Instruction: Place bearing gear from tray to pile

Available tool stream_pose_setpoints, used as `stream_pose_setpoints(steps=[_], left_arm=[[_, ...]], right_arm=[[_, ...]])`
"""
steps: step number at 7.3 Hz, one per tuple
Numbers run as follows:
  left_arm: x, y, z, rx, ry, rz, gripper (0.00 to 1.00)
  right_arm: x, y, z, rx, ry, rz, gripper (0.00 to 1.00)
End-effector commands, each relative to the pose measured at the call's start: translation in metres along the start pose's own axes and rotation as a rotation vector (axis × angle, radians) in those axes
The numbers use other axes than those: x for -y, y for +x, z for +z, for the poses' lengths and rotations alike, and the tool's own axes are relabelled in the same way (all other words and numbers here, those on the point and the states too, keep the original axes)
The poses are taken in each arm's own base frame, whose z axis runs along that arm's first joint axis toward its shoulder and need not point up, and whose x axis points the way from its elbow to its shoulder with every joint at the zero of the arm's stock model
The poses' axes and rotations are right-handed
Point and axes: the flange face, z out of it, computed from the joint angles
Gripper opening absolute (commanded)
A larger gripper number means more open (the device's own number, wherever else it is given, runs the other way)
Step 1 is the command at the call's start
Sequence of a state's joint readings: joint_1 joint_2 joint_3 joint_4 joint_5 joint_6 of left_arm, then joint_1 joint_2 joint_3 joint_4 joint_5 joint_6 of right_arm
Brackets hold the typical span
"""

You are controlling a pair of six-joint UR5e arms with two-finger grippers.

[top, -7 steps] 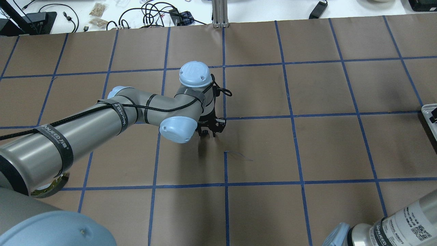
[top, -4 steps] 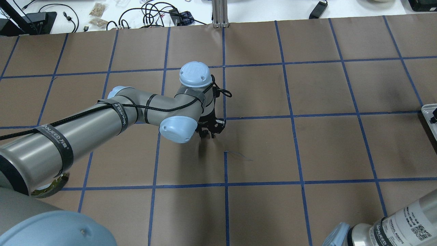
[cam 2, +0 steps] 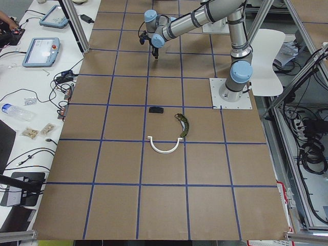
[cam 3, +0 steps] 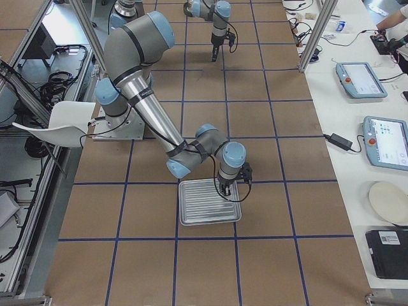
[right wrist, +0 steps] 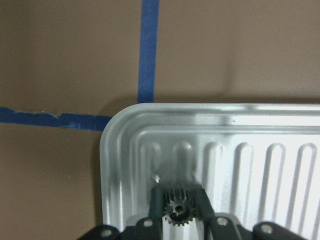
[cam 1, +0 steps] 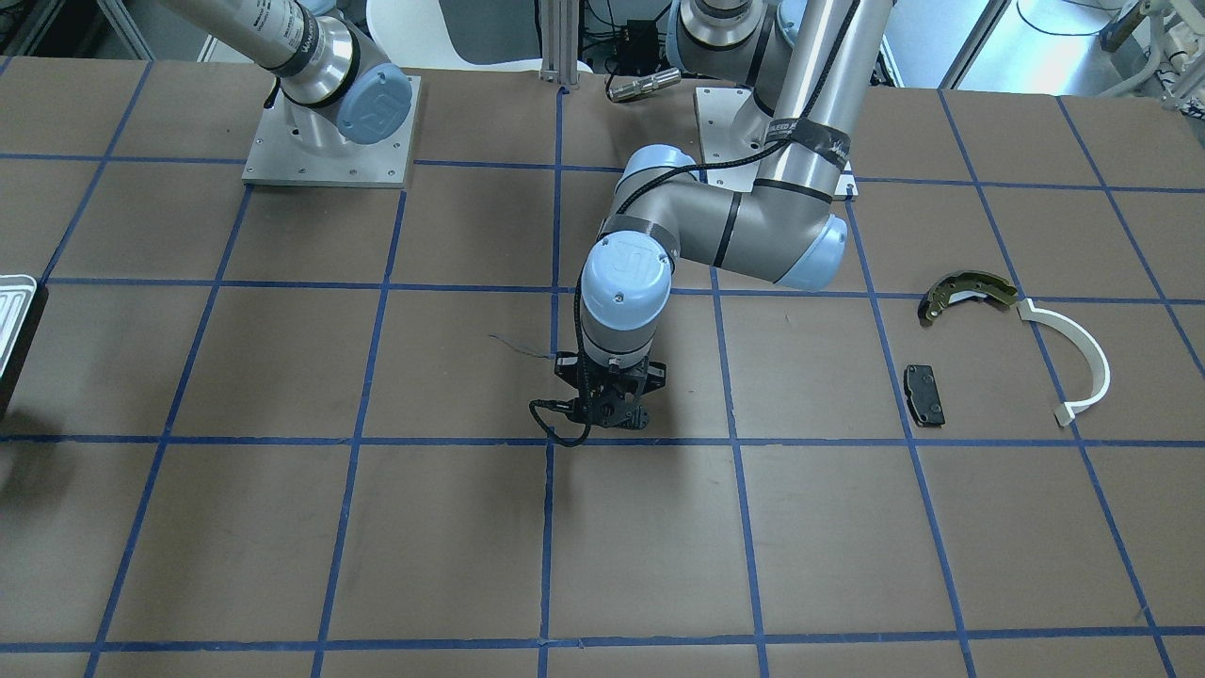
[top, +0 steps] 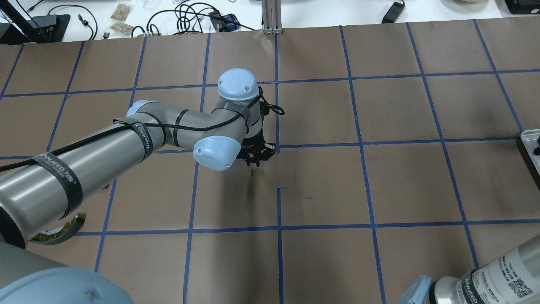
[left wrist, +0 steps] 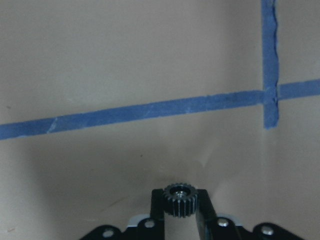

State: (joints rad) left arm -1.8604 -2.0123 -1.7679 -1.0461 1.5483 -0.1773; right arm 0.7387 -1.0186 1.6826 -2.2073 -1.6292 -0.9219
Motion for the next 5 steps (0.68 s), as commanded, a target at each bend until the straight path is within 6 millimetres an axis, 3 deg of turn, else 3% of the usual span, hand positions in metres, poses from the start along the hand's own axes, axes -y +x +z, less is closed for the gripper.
stream_pose_setpoints(steps=[1,2,3,5], left_arm=[[0.021,-0.077,-0.064,0.007,-0.063,-0.002,0.0],[0.026,-0.141,-0.079,0.05,-0.075,-0.012,0.0],[0.026,-0.199,-0.091,0.051,-0.075,-0.067,0.0],[0.011,-0.311,-0.09,0.087,-0.116,-0.07,0.0]], right_arm=[[0.003,-0.013,-0.027,-0.038,0.012,0.011,0.1],[0.021,-0.039,-0.041,-0.057,0.026,-0.01,0.1],[0.046,-0.084,-0.066,-0.089,0.052,-0.046,0.1],[0.082,-0.193,-0.107,-0.101,0.094,-0.029,0.1]])
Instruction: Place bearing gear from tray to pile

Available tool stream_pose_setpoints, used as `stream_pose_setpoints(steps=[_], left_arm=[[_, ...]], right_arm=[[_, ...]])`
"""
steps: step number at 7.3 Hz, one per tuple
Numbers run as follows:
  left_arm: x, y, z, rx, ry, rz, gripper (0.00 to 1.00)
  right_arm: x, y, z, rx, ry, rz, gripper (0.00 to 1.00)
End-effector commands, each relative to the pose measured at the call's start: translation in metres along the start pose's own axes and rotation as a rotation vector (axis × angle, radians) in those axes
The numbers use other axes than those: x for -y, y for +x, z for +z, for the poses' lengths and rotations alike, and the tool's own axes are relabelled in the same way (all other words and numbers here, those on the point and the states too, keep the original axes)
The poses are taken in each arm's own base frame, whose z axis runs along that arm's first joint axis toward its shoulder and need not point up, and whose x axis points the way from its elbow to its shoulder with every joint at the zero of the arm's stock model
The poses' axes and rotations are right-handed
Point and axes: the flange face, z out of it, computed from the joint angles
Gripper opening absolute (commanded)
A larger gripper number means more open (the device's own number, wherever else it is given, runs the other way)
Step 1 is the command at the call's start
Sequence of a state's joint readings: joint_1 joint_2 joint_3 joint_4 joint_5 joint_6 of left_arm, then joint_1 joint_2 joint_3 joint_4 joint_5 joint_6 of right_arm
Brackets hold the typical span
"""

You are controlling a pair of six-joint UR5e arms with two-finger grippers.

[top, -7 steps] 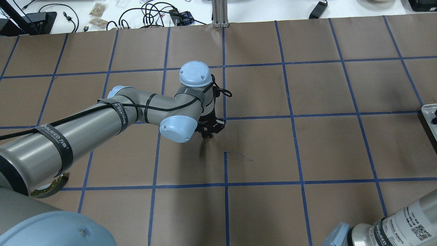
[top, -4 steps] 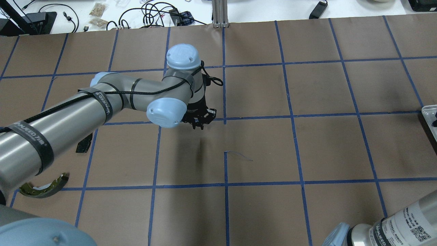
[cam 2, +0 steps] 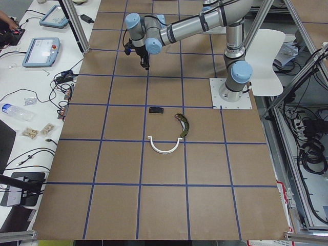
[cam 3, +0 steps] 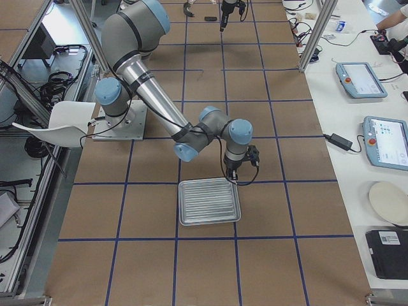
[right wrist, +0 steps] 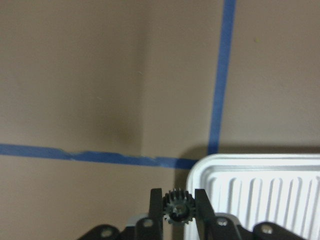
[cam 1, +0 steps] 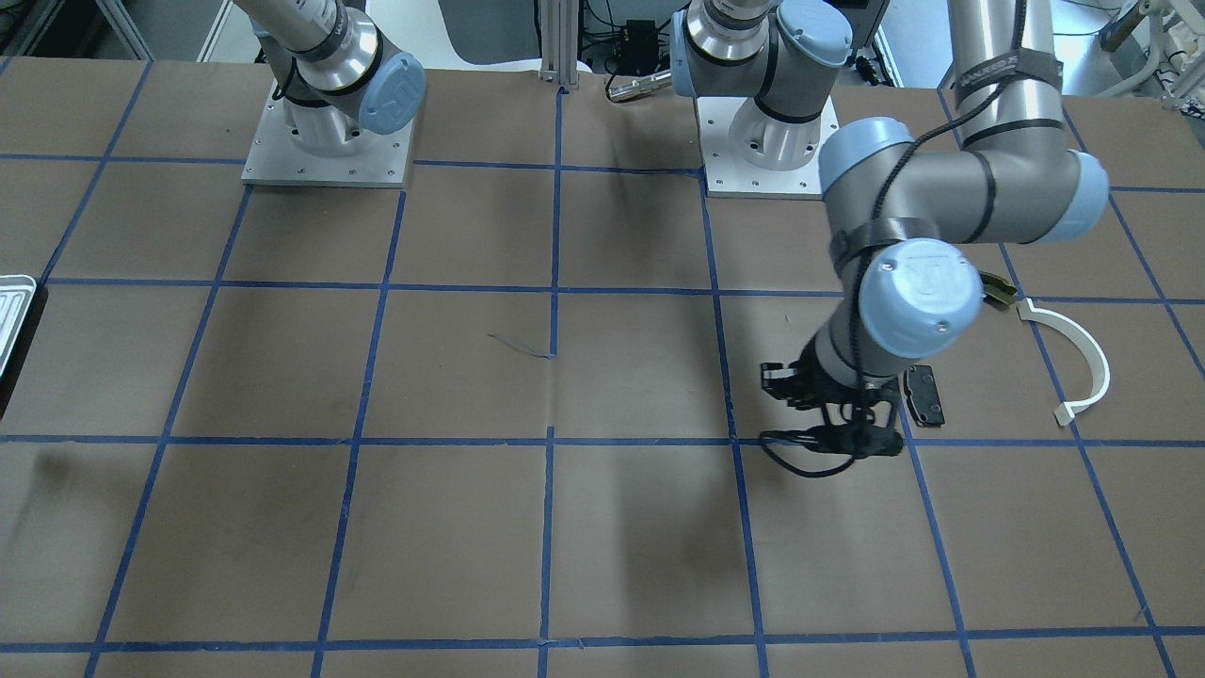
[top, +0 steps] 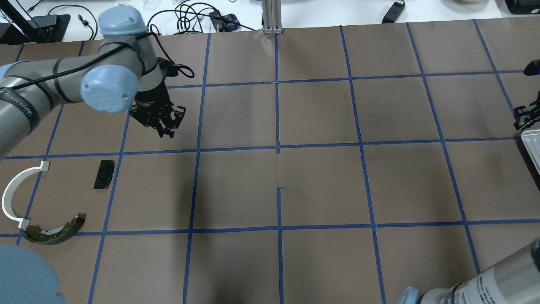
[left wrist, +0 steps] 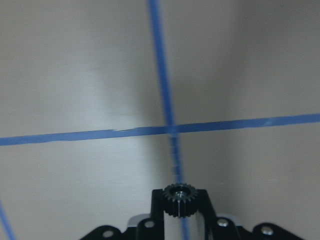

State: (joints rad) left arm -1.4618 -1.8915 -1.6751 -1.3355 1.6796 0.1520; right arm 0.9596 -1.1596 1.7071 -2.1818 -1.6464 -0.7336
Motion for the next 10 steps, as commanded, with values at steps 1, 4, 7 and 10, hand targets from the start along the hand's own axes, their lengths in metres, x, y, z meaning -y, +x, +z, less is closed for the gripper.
stream_pose_setpoints(steps=[1,4,7,10], left_arm=[[-0.018,-0.133,0.018,-0.001,-0.05,-0.015,0.0],[-0.056,-0.223,0.082,-0.086,-0.116,-0.042,0.0],[-0.056,-0.258,0.125,-0.068,-0.055,-0.002,0.0],[-0.055,-0.259,0.137,-0.081,-0.071,0.0,0.25]], right_arm=[[0.041,-0.12,-0.046,-0.014,0.044,0.036,0.1],[0.079,-0.34,-0.052,0.035,0.061,0.165,0.1],[0.062,-0.569,-0.04,0.2,0.034,0.327,0.1],[0.017,-0.703,-0.009,0.198,0.019,0.263,0.1]])
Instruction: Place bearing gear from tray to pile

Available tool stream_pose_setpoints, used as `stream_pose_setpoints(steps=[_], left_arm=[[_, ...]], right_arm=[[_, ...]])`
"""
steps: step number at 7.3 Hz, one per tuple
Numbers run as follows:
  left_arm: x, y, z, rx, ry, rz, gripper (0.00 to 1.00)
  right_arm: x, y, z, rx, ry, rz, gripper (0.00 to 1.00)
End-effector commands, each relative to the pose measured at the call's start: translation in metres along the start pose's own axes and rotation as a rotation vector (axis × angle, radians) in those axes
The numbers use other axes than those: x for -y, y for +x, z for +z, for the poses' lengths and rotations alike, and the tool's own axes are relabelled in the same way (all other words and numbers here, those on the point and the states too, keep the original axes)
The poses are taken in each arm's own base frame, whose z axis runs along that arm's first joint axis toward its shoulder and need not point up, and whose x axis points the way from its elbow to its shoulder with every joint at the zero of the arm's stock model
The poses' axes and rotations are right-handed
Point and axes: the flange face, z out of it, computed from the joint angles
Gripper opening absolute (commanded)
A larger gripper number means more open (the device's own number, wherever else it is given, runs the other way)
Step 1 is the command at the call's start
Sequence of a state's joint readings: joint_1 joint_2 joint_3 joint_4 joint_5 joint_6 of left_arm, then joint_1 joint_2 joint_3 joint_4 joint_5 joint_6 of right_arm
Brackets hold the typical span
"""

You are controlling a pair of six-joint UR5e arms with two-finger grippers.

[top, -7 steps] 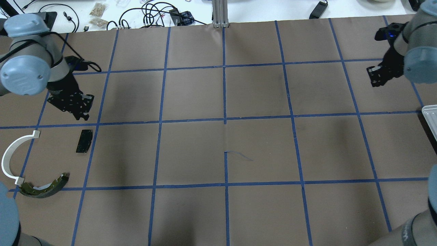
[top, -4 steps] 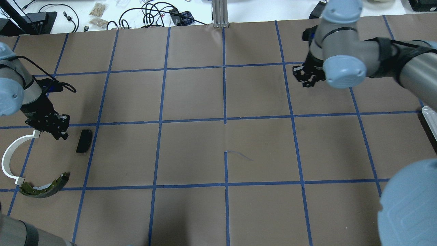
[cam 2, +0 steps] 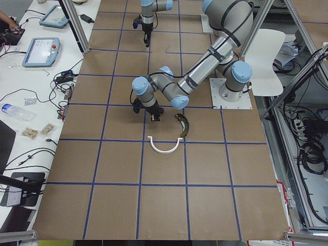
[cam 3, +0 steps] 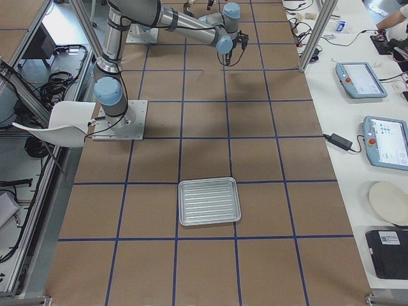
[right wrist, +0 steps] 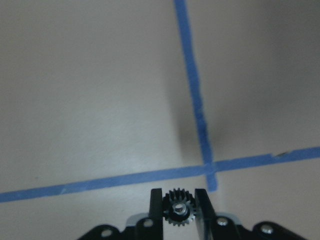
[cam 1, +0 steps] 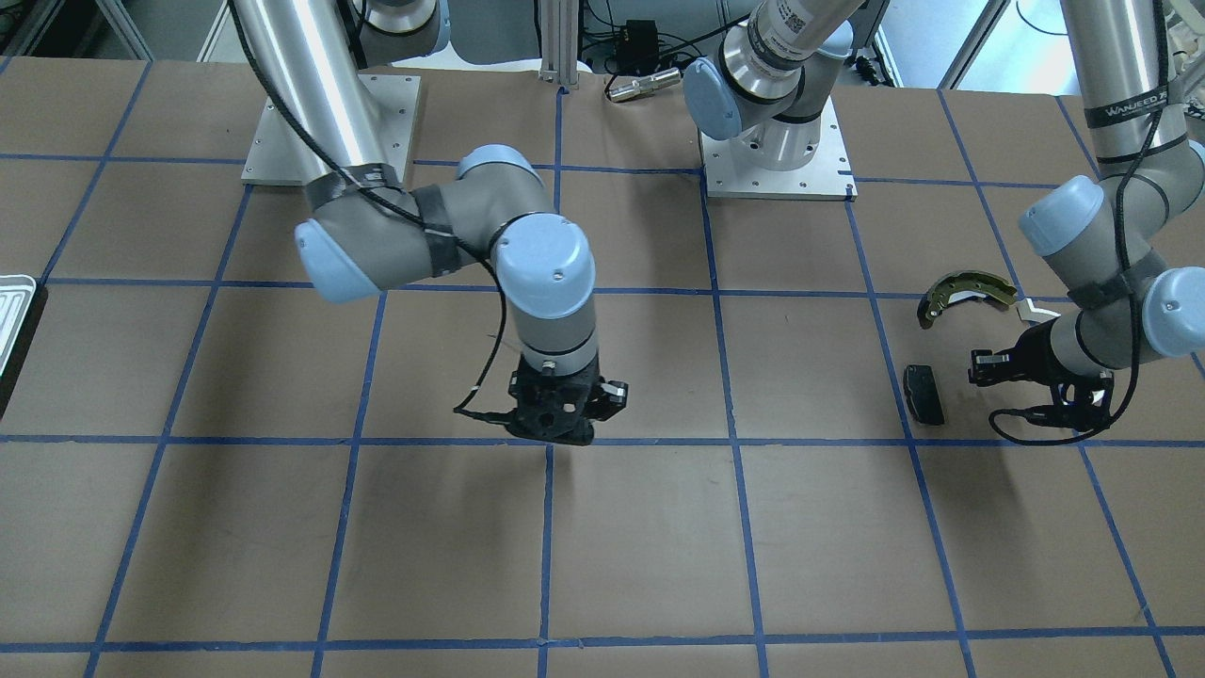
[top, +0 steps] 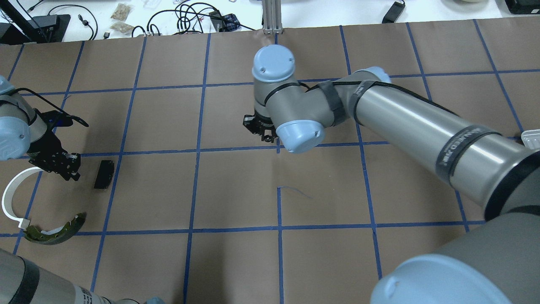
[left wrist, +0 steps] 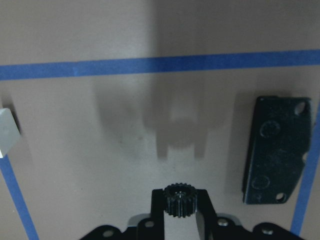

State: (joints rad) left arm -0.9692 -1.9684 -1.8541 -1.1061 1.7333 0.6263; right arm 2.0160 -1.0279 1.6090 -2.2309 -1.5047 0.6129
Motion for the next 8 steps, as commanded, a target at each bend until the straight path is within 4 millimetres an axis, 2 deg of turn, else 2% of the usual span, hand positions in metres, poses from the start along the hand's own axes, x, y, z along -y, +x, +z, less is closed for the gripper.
stream_pose_setpoints(steps=[1,2,3,4,5,6,7,8], left_arm=[[0.0,0.001,0.007,-0.008,-0.008,0.003,0.41],[0.0,0.0,0.007,-0.006,-0.011,0.003,0.45],[0.001,0.001,0.007,-0.014,-0.007,0.004,0.48],[0.001,0.001,0.006,-0.014,-0.005,0.003,0.66],[0.003,0.009,-0.007,0.0,0.005,0.017,0.67],[0.005,0.021,-0.019,0.009,0.021,0.034,0.75],[0.019,0.051,-0.041,0.026,0.062,0.07,0.81],[0.031,0.099,-0.066,0.031,0.098,-0.025,0.81]], right_arm=[[-0.047,-0.047,0.028,0.013,-0.018,-0.043,0.1],[-0.047,-0.048,0.024,0.017,-0.017,-0.045,0.12],[-0.048,-0.045,0.031,0.003,-0.017,-0.053,0.65],[-0.042,-0.044,0.027,0.007,-0.008,-0.049,1.0],[-0.014,-0.03,-0.001,0.026,0.021,-0.015,1.0],[0.014,-0.007,-0.033,0.026,0.034,-0.013,1.0],[0.049,0.036,-0.075,0.013,0.043,-0.042,1.0],[0.076,0.095,-0.121,-0.033,0.008,-0.081,1.0]])
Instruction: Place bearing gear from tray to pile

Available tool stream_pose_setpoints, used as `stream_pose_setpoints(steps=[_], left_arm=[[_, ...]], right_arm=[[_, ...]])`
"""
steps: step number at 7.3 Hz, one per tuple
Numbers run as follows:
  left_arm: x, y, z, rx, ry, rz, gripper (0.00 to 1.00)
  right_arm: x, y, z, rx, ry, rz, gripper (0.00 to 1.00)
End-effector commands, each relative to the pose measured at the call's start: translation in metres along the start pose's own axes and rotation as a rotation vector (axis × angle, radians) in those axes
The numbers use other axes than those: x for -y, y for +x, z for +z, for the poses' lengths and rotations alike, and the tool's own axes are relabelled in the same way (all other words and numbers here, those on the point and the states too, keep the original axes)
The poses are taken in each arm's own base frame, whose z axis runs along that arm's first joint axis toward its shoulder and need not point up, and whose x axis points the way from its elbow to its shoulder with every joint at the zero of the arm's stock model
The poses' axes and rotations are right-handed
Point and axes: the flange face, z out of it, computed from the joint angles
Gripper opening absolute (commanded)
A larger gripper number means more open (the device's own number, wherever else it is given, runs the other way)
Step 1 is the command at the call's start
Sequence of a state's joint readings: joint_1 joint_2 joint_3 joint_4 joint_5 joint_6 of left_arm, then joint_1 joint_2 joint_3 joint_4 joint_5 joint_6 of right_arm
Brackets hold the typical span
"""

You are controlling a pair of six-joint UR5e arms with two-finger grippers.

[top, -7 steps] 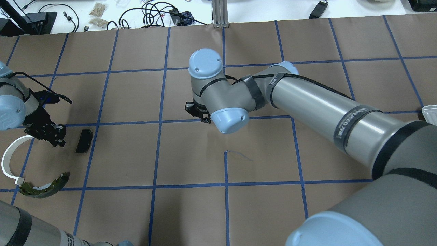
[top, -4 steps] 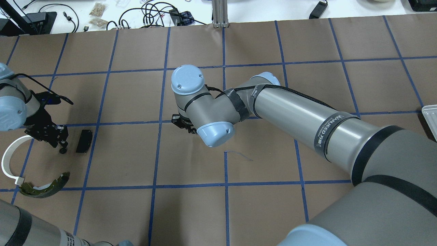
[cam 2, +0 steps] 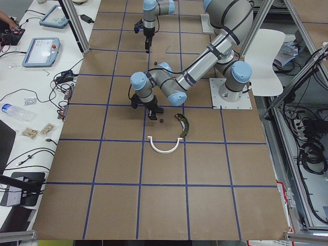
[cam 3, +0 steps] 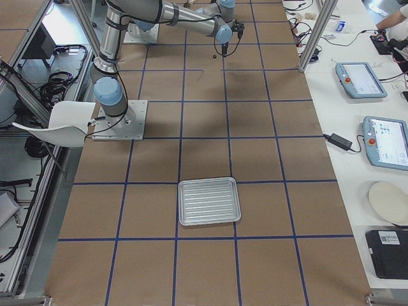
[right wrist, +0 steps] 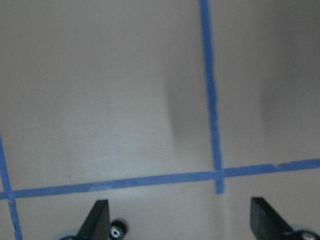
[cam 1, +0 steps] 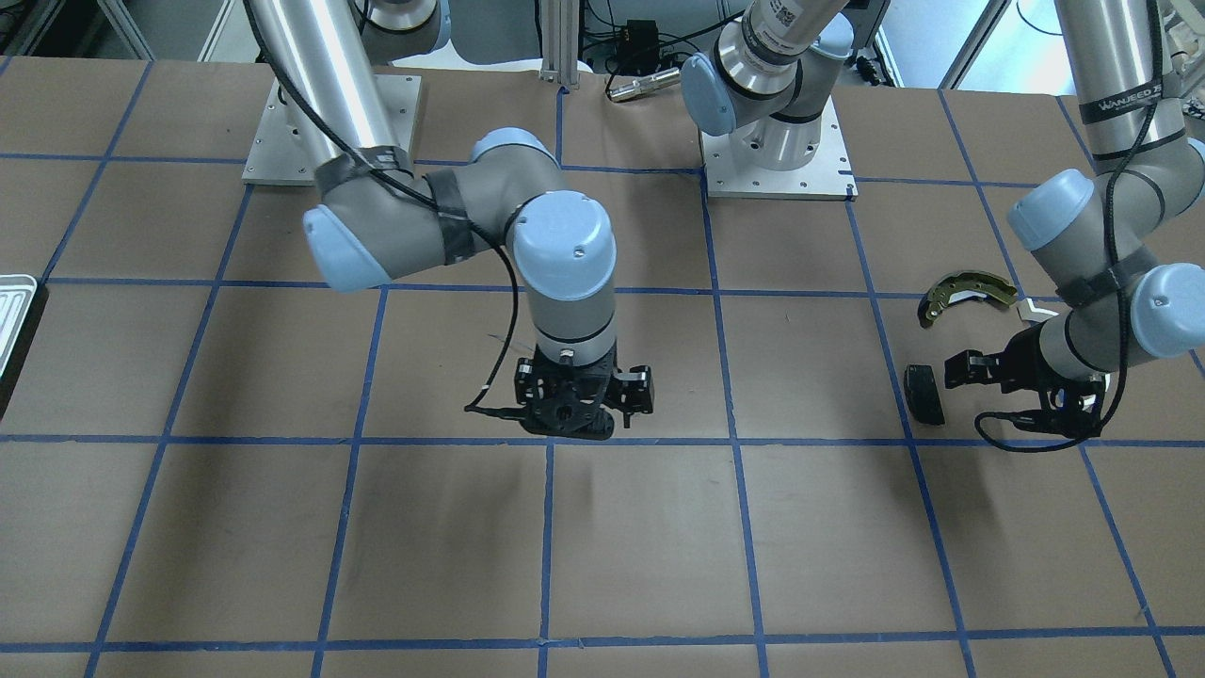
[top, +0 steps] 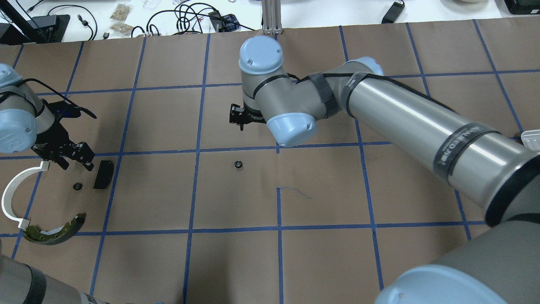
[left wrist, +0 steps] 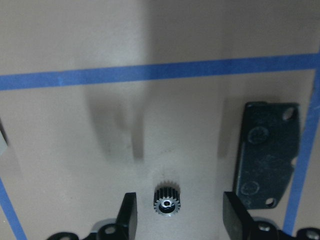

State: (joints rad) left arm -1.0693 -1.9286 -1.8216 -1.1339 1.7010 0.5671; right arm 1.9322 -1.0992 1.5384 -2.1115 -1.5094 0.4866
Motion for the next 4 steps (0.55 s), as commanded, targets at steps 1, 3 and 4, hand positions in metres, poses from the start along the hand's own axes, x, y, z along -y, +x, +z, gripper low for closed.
stream_pose_setpoints(steps=[1,3,4], left_arm=[[0.027,0.099,-0.044,-0.022,0.074,-0.054,0.87],[0.03,0.219,-0.062,0.002,0.106,-0.021,1.0],[0.028,0.278,-0.058,0.005,0.112,0.017,1.0]], right_arm=[[0.047,0.131,-0.11,-0.041,-0.032,-0.046,1.0],[0.033,0.23,-0.194,-0.055,-0.067,-0.143,1.0],[0.003,0.234,-0.229,-0.095,-0.035,-0.148,1.0]])
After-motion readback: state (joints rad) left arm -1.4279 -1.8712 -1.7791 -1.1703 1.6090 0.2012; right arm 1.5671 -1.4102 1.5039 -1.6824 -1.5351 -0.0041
